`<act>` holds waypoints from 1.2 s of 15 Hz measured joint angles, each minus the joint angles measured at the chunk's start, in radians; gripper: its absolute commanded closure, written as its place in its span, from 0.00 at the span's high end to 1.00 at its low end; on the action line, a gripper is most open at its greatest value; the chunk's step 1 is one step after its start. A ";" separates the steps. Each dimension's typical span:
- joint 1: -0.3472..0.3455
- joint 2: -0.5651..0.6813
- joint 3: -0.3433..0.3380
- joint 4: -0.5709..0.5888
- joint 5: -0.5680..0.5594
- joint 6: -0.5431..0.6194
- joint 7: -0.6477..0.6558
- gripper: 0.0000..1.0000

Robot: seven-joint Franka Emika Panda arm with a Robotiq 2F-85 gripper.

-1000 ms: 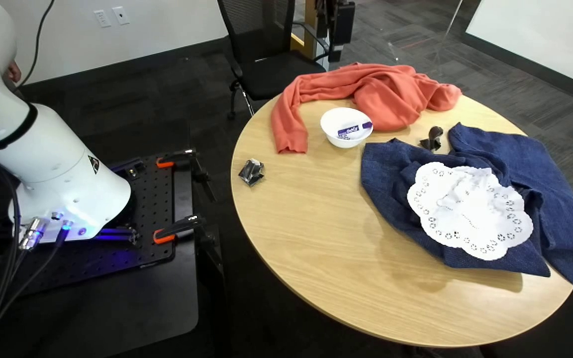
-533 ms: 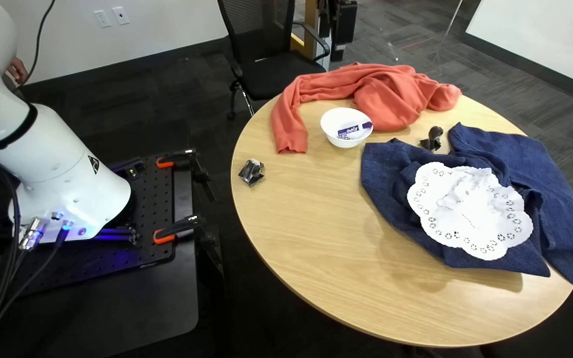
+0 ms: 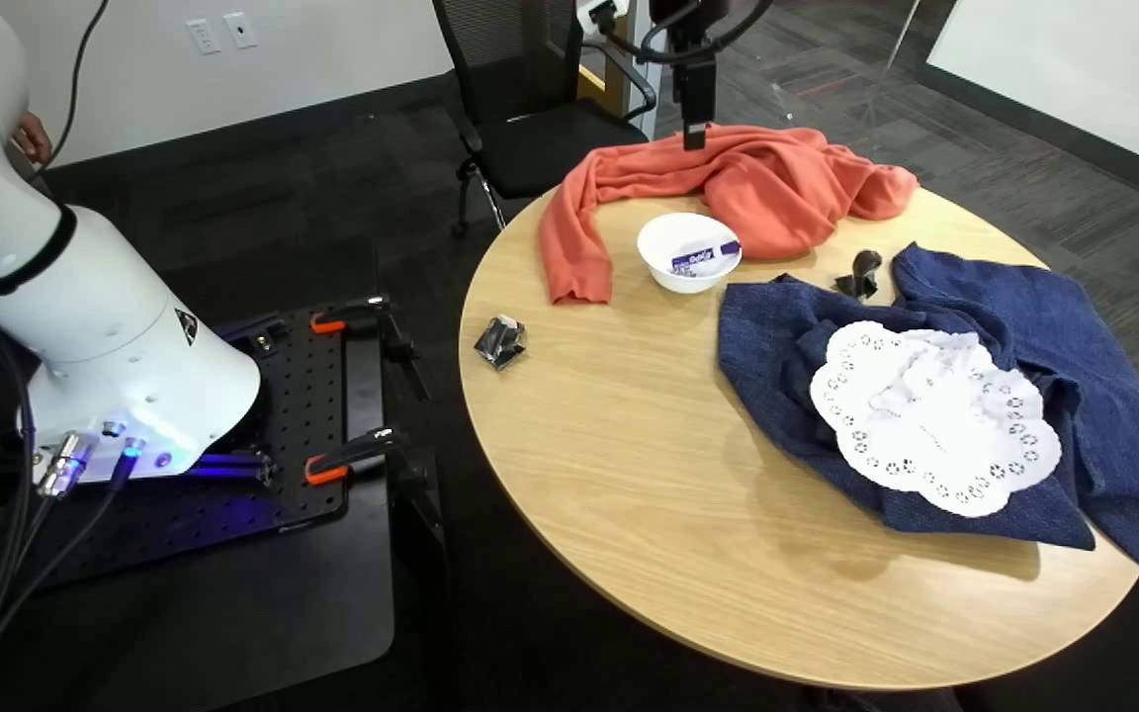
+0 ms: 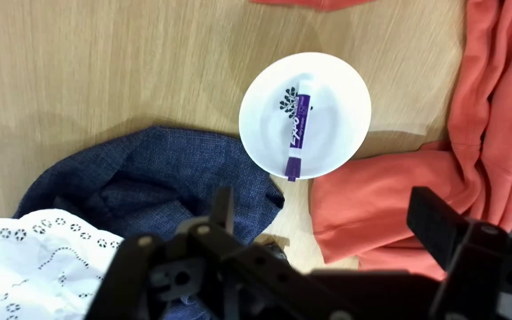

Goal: Remove the marker from the bowl and put it on the table

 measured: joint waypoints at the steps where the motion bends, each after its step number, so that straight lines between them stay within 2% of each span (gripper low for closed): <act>1: 0.009 0.023 -0.003 0.004 -0.022 0.018 0.038 1.00; 6: 0.046 0.139 -0.026 0.061 -0.054 0.029 0.126 1.00; 18: 0.088 0.363 -0.067 0.238 -0.045 0.016 0.126 1.00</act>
